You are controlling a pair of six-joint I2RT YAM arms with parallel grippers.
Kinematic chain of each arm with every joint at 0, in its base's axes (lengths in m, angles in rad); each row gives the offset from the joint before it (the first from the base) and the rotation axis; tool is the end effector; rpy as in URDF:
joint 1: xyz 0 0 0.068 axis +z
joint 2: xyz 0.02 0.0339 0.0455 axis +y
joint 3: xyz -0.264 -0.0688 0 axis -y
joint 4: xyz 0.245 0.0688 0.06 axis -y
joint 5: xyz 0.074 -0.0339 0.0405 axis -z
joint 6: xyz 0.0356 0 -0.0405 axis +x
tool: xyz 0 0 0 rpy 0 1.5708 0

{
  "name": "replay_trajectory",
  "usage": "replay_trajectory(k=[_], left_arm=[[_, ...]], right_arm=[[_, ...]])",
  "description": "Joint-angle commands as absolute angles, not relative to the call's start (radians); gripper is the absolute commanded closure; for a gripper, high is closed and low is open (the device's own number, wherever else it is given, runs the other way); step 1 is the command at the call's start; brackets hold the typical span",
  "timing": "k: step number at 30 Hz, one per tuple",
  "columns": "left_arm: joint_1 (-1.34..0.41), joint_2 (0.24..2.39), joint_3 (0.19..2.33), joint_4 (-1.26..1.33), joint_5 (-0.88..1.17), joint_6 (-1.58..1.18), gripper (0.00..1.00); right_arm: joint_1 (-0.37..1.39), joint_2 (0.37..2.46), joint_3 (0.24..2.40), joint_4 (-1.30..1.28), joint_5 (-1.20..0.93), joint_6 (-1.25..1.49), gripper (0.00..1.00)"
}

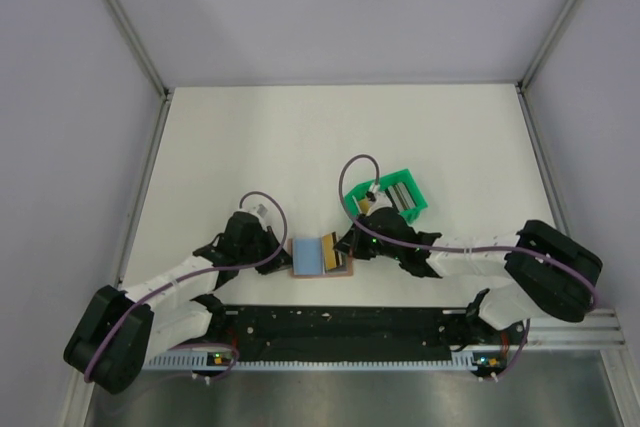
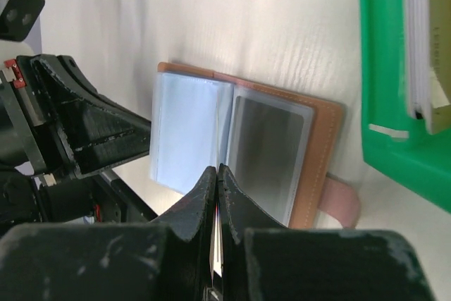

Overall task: Put the credit cards into the card holder
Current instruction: Insert the credit card into the card slot.

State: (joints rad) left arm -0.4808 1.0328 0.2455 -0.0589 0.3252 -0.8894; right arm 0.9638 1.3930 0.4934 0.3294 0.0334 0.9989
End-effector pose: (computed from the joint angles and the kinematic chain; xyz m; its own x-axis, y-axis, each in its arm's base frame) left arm 0.1468 -0.0894 0.1283 -0.9044 -0.3583 -0.2317 -0.1213 0.7365 -0.6655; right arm 0.1521 0.2169 0.1596 -0.8434 0.2588 -0.4708 -0.1767 0.6939 0.6981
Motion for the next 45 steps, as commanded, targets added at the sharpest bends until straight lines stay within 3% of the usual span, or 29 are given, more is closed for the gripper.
replay_trajectory(k=[1,19,28,37,45], left_arm=[[-0.483,1.057,0.209,-0.055,0.290,-0.888,1.00],[-0.483,1.048,0.186,-0.041,0.290,-0.911,1.00],[-0.485,1.043,0.178,-0.037,0.290,-0.907,1.00],[-0.483,1.043,0.172,-0.023,0.296,-0.917,1.00],[-0.482,1.045,0.173,-0.021,0.291,-0.922,1.00]], right_arm=[[0.979,1.462,0.532,0.471,-0.031,1.025,1.00],[0.979,1.588,0.532,0.472,-0.028,1.107,1.00],[0.927,1.601,0.561,0.465,-0.074,0.982,1.00],[0.936,1.670,0.526,0.538,-0.089,1.097,1.00],[0.971,1.666,0.595,0.324,-0.075,1.131,1.00]])
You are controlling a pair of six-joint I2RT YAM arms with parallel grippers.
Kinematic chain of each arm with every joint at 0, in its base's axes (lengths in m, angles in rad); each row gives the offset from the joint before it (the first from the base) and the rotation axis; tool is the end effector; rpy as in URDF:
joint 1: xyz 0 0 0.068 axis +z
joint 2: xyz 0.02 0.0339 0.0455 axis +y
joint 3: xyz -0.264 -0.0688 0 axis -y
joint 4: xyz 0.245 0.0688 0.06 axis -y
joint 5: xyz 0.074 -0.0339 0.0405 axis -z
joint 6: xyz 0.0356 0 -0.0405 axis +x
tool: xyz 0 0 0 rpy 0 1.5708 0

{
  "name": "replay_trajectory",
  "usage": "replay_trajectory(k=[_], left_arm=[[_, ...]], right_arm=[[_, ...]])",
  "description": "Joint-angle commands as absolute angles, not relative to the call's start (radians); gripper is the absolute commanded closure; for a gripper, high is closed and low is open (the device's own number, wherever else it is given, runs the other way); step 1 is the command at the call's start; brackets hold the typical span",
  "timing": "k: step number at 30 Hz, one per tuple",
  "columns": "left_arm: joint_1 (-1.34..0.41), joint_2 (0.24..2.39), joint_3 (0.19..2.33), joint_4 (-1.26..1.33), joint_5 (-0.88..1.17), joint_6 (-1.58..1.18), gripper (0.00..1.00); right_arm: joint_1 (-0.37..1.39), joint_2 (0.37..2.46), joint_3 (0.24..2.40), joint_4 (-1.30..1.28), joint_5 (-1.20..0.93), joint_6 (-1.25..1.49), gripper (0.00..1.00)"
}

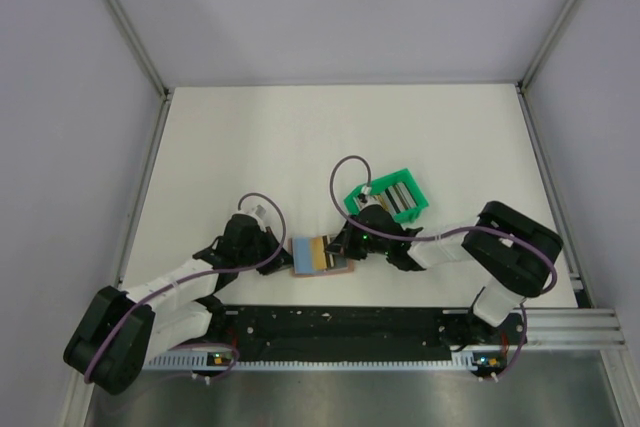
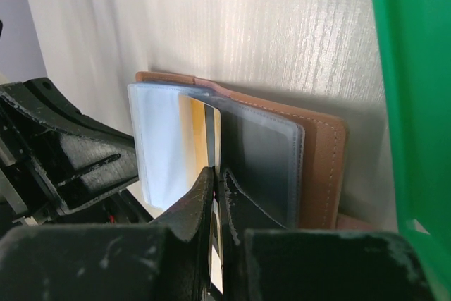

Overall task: Put the credit cards into the card holder
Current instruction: Insert the credit card into the card slot.

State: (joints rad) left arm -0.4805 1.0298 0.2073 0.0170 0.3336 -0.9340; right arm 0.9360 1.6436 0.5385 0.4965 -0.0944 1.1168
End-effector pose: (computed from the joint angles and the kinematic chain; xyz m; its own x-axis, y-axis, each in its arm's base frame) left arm 0.1447 -0.0886 0.1234 -0.8931 -0.3911 -0.2221 -0.1349 0.7039 -0.6974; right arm 0.1708 0.2376 0.1223 -0.9103 0.2727 -0.3114 -0.0670 0.6453 0.7610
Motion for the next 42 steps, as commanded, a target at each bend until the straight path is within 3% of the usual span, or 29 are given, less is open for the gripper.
replay_trajectory(k=[1,9,18,37,42], left_arm=[[-0.483,1.045,0.175,-0.021,0.293,-0.922,1.00],[-0.483,1.046,0.181,-0.021,0.293,-0.922,1.00],[-0.483,1.049,0.187,-0.025,0.293,-0.913,1.00],[-0.482,1.055,0.199,-0.028,0.298,-0.908,1.00],[-0.483,1.055,0.201,-0.028,0.299,-0.905,1.00]], right_arm=[[0.983,1.666,0.607,0.298,-0.066,1.134,1.00],[1.015,1.658,0.707,0.166,-0.046,1.092,0.87],[1.016,1.588,0.744,0.074,0.012,1.016,0.62],[1.026,1.690,0.860,0.086,-0.118,0.934,0.59],[1.032,1.701,0.891,0.054,-0.112,0.928,0.71]])
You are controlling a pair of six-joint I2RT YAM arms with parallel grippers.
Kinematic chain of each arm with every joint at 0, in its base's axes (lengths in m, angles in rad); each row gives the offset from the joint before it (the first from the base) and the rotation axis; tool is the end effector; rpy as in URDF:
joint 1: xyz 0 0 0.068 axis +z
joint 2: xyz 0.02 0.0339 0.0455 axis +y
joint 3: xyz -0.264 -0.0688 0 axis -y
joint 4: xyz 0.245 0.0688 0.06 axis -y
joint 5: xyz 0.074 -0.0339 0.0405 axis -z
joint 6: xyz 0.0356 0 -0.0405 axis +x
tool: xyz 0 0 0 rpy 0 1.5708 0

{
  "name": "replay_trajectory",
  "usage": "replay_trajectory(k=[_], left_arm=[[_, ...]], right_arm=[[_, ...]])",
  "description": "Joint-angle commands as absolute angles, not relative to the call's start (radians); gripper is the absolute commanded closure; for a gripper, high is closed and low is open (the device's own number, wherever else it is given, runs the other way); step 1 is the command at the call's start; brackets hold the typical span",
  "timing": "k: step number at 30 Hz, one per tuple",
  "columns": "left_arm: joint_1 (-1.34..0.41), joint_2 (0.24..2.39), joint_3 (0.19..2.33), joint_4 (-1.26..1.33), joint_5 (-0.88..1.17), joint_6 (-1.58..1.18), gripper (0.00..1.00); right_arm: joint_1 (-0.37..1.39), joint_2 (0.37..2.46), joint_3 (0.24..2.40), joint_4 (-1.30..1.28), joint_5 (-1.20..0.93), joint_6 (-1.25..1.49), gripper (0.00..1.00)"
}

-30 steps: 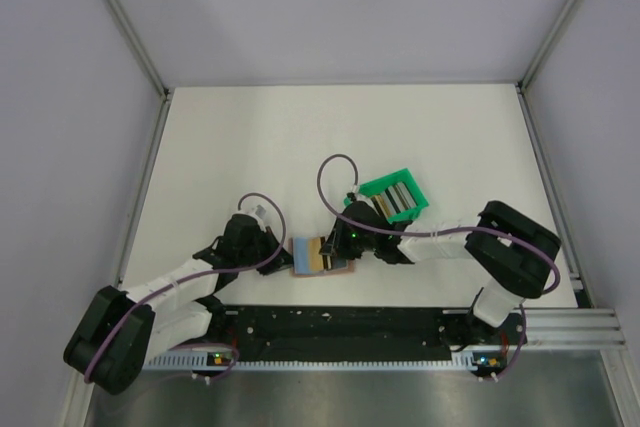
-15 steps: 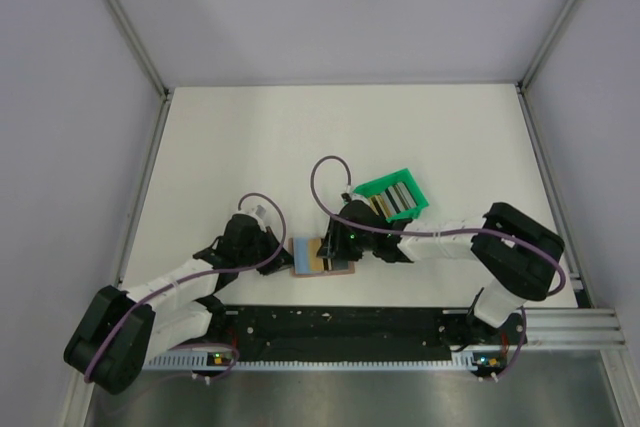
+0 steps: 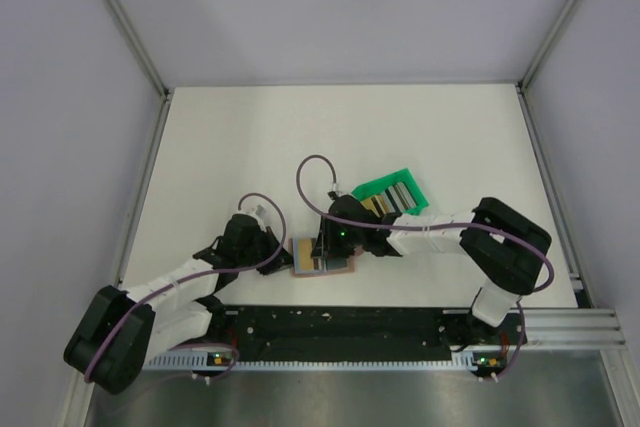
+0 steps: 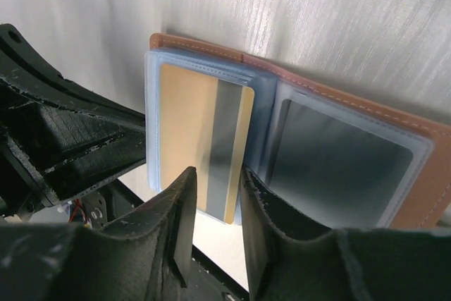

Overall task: Put the credit cards into the card holder
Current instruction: Insert the credit card into the card slot, then pick up the credit card from the storage box.

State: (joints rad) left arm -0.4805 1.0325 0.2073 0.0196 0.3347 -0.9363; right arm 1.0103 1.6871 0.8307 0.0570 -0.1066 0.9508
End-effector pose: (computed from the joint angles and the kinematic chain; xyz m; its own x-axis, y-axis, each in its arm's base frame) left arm 0.1449 -0.0887 0.1232 -0.8932 -0.3922 -0.2198 -0.1367 0.7026 -0.6983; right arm 0.1737 0.2838 0.1515 -0.9390 0.0262 -0.3430 -0.2021 0.7648 0.6117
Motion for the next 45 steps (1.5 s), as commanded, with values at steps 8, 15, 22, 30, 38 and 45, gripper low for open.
replay_trajectory(k=[8,15,22,30,38,45], left_arm=[[-0.483,1.055,0.202,-0.031,0.298,-0.904,1.00],[-0.483,1.048,0.202,-0.038,0.296,-0.905,1.00],[-0.483,1.037,0.216,-0.061,0.285,-0.897,1.00],[-0.483,1.039,0.224,-0.066,0.287,-0.891,1.00],[-0.483,1.037,0.224,-0.069,0.287,-0.893,1.00],[-0.482,1.039,0.233,-0.075,0.287,-0.887,1.00]], right_arm=[[1.035,1.707,0.893,0.081,-0.150,0.934,0.79],[1.035,1.657,0.890,0.019,-0.078,0.891,0.71],[1.032,1.476,0.894,-0.123,0.115,0.792,0.51],[0.904,1.330,0.877,-0.228,0.189,0.712,0.38],[0.796,1.335,0.884,-0.247,0.140,0.646,0.36],[0.769,1.400,0.910,-0.247,0.089,0.637,0.36]])
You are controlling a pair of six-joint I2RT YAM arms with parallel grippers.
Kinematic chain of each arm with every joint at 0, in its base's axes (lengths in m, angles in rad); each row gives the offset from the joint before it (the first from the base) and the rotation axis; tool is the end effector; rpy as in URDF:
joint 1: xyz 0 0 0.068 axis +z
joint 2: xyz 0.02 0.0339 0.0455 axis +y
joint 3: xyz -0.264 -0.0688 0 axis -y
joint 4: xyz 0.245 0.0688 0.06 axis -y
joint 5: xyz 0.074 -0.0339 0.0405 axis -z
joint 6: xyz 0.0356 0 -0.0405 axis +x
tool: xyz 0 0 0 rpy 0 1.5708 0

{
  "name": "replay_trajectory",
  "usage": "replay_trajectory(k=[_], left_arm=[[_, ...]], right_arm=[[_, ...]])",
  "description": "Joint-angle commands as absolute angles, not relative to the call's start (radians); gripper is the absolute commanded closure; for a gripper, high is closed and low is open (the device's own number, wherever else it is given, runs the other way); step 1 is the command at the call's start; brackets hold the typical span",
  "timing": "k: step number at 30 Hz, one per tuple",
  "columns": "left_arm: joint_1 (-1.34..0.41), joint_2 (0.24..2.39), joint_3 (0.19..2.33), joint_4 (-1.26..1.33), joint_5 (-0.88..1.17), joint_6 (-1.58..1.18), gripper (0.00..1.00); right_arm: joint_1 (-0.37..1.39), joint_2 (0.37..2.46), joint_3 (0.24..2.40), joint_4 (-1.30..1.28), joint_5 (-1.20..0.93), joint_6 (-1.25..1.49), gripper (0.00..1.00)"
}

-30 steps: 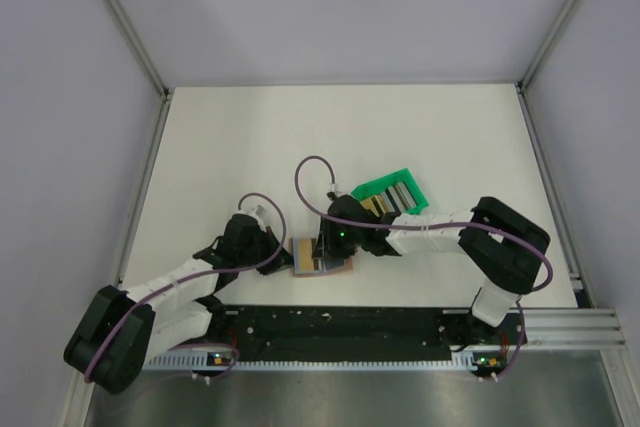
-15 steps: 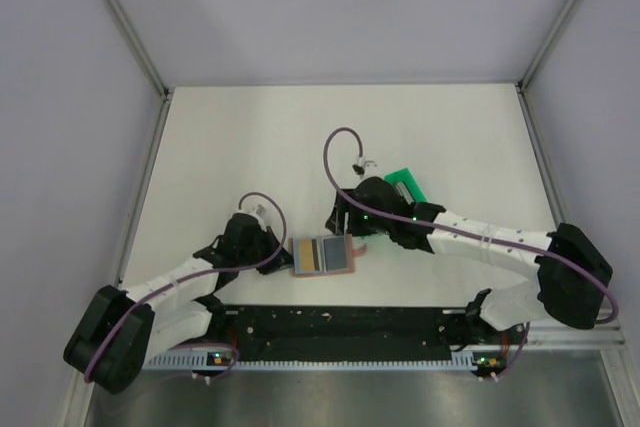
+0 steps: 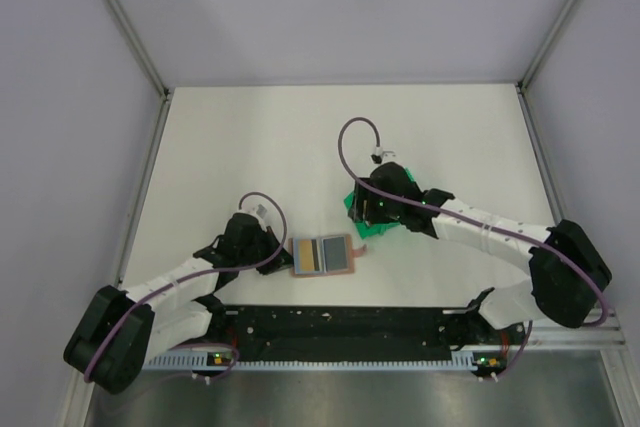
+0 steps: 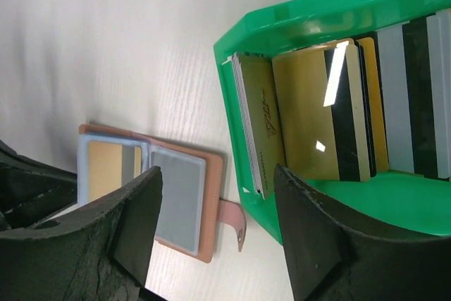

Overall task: Put the credit cards into the card holder
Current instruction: Pick up the credit card from the storage box.

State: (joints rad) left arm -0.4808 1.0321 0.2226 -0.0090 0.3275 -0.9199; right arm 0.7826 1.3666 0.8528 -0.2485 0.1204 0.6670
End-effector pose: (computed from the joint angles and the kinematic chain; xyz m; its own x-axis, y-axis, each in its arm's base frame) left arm 0.1460 -0.0891 0.1255 -0.8956 -0.3824 -0.2272 -0.1316 0.7157 -0.6859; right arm 0.2075 0.2003 0.2283 -0.7797 0.0908 -0.6196 -0.1987 0.9024 0.3823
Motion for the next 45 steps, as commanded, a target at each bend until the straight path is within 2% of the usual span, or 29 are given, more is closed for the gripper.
replay_trajectory(k=[1,6,15,38,45], left_arm=[[-0.483,1.039,0.235,-0.077,0.285,-0.885,1.00],[-0.483,1.039,0.235,-0.080,0.285,-0.882,1.00],[-0.483,1.046,0.247,-0.084,0.282,-0.881,1.00],[-0.483,1.055,0.258,-0.089,0.281,-0.879,1.00],[-0.483,1.057,0.252,-0.087,0.282,-0.877,1.00]], right_arm=[[0.767,1.410,0.916,-0.247,0.084,0.634,0.36],[0.765,1.422,0.930,-0.213,0.003,0.612,0.36],[0.785,1.431,0.936,-0.230,0.081,0.609,0.35],[0.756,1.580,0.999,-0.236,-0.021,0.580,0.34],[0.756,1.591,1.005,-0.250,0.047,0.572,0.34]])
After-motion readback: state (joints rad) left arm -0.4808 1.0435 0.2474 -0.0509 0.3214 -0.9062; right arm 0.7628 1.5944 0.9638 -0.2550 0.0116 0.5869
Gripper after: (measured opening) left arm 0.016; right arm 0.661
